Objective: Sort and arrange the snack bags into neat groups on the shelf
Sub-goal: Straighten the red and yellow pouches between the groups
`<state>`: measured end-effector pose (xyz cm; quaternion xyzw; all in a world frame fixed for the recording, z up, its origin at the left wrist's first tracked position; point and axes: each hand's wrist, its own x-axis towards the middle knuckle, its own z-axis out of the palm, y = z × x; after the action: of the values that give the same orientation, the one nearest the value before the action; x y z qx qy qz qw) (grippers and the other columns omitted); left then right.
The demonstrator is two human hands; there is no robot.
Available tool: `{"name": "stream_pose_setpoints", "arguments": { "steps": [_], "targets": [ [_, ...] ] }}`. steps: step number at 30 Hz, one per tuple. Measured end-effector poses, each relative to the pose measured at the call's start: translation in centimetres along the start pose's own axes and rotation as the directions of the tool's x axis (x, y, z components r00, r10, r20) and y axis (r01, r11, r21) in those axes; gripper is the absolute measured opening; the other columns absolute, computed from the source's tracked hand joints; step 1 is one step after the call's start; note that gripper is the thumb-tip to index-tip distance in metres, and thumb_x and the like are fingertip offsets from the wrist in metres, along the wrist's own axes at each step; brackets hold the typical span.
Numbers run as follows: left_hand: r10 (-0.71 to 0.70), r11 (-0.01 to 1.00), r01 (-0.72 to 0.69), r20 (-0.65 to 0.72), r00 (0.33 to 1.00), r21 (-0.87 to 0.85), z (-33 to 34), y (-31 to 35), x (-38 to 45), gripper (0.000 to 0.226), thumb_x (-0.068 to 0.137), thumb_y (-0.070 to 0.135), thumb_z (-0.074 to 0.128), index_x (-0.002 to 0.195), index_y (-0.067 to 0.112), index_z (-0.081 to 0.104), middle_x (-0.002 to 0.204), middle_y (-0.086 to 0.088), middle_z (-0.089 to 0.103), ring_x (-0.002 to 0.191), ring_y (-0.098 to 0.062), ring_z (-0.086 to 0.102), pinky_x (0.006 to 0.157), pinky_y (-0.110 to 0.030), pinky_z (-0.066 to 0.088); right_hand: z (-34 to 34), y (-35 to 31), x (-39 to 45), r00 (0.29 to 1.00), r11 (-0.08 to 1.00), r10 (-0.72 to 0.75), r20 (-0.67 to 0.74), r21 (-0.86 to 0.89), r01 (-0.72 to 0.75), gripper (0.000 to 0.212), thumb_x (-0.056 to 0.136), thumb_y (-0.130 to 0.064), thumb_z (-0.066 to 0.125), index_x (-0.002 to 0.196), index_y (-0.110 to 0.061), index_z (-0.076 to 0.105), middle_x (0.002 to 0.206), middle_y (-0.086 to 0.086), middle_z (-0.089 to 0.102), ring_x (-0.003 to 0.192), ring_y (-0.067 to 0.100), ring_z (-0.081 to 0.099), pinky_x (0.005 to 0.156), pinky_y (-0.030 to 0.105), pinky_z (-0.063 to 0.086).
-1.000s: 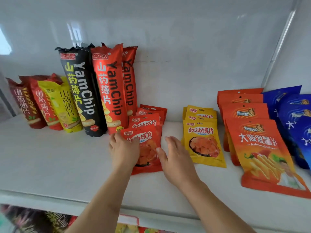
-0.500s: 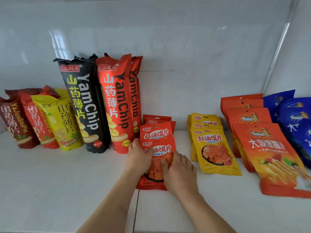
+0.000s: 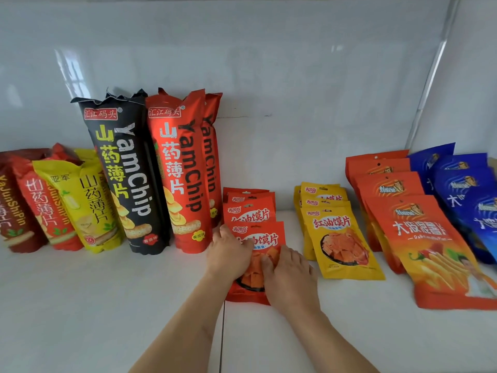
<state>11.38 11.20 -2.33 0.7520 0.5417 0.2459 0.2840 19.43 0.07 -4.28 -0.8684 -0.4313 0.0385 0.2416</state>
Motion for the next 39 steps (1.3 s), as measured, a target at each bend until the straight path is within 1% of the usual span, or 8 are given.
{"name": "stream_pose_setpoints", "arguments": {
  "steps": [4, 9, 14, 16, 24, 26, 30, 39],
  "targets": [
    [-0.034, 0.999, 0.034, 0.000, 0.999, 0.018, -0.1, 0.5, 0.8, 0.066, 0.095, 0.048, 0.057, 0.144, 0.010, 0.034, 0.144, -0.012, 0.048, 0.133, -0.036, 0.046, 0.108, -0.046, 0.041, 0.1, 0.2, -0.1, 1.000, 1.000, -0.010, -0.010, 0.002, 0.010, 0.062, 0.102, -0.054, 0.022, 0.151, -0.018, 0.025, 0.154, -0.002, 0.037, 0.144, 0.019, 0.027, 0.115, 0.037, 0.021],
    [-0.128, 0.988, 0.133, 0.065, 0.990, -0.075, 0.3, 1.2, 3.7, 0.086, 0.088, 0.052, 0.062, 0.151, 0.008, 0.024, 0.150, -0.015, 0.040, 0.137, -0.038, 0.043, 0.112, -0.051, 0.039, -0.1, 0.0, -0.2, 1.000, 1.000, -0.022, 0.001, -0.011, 0.022, 0.066, 0.100, -0.057, 0.020, 0.153, -0.017, 0.022, 0.154, 0.000, 0.036, 0.144, 0.020, 0.027, 0.116, 0.039, 0.021],
    [-0.260, 0.953, 0.276, 0.132, 0.957, -0.126, 0.6, 1.3, 7.0, 0.102, 0.068, 0.065, 0.065, 0.145, 0.009, 0.031, 0.142, -0.013, 0.052, 0.127, -0.037, 0.054, 0.107, -0.051, 0.046, -0.3, -0.1, 0.2, 0.999, 0.998, -0.037, 0.010, -0.046, 0.038, 0.067, 0.100, -0.058, 0.020, 0.153, -0.016, 0.021, 0.155, 0.002, 0.035, 0.144, 0.022, 0.027, 0.116, 0.040, 0.022],
    [-0.260, 0.948, 0.282, 0.156, 0.953, -0.146, 1.0, 0.7, 7.9, 0.104, 0.056, 0.069, 0.061, 0.141, 0.013, 0.039, 0.134, -0.009, 0.060, 0.120, -0.034, 0.060, 0.104, -0.049, 0.048, -0.3, -0.1, 0.3, 0.999, 0.998, -0.038, 0.004, -0.056, 0.038, 0.067, 0.100, -0.057, 0.020, 0.152, -0.016, 0.022, 0.154, 0.002, 0.036, 0.144, 0.022, 0.028, 0.116, 0.040, 0.022],
    [-0.145, 0.961, 0.157, 0.071, 0.987, -0.228, 3.9, -0.7, 8.9, 0.100, 0.054, 0.083, 0.047, 0.134, 0.023, 0.047, 0.127, -0.003, 0.065, 0.114, -0.030, 0.065, 0.099, -0.050, 0.053, -0.2, 0.1, 0.9, 1.000, 0.999, 0.013, -0.010, -0.037, -0.014, 0.066, 0.101, -0.055, 0.023, 0.153, -0.015, 0.020, 0.159, 0.003, 0.029, 0.148, 0.023, 0.020, 0.118, 0.042, 0.018],
    [-0.124, 0.975, 0.132, 0.057, 0.991, -0.176, 3.5, 0.3, 7.8, 0.098, 0.061, 0.085, 0.043, 0.136, 0.022, 0.047, 0.129, -0.004, 0.064, 0.117, -0.031, 0.063, 0.101, -0.050, 0.051, -0.3, 0.4, 1.1, 1.000, 1.000, 0.023, -0.018, -0.019, -0.023, 0.064, 0.101, -0.054, 0.024, 0.153, -0.016, 0.020, 0.158, 0.003, 0.030, 0.147, 0.023, 0.021, 0.117, 0.041, 0.019],
    [-0.098, 0.987, 0.101, 0.026, 0.995, -0.122, 3.3, 2.0, 6.4, 0.069, 0.092, 0.059, 0.055, 0.139, 0.010, 0.045, 0.135, -0.012, 0.059, 0.124, -0.035, 0.057, 0.107, -0.050, 0.046, -0.4, 1.0, 1.3, 0.999, 0.999, 0.024, -0.047, -0.024, -0.025, 0.061, 0.102, -0.052, 0.025, 0.151, -0.016, 0.022, 0.155, 0.001, 0.035, 0.145, 0.022, 0.026, 0.116, 0.038, 0.022],
    [-0.103, 0.987, 0.102, 0.000, 0.995, -0.128, 4.8, 2.7, 6.3, 0.069, 0.091, 0.063, 0.053, 0.138, 0.013, 0.045, 0.134, -0.009, 0.060, 0.120, -0.031, 0.059, 0.100, -0.049, 0.052, -0.4, 1.4, 1.5, 0.994, 0.993, 0.053, -0.099, -0.101, -0.063, 0.058, 0.103, -0.050, 0.024, 0.150, -0.017, 0.024, 0.155, 0.004, 0.033, 0.142, 0.024, 0.030, 0.111, 0.039, 0.028]
  ]
}}
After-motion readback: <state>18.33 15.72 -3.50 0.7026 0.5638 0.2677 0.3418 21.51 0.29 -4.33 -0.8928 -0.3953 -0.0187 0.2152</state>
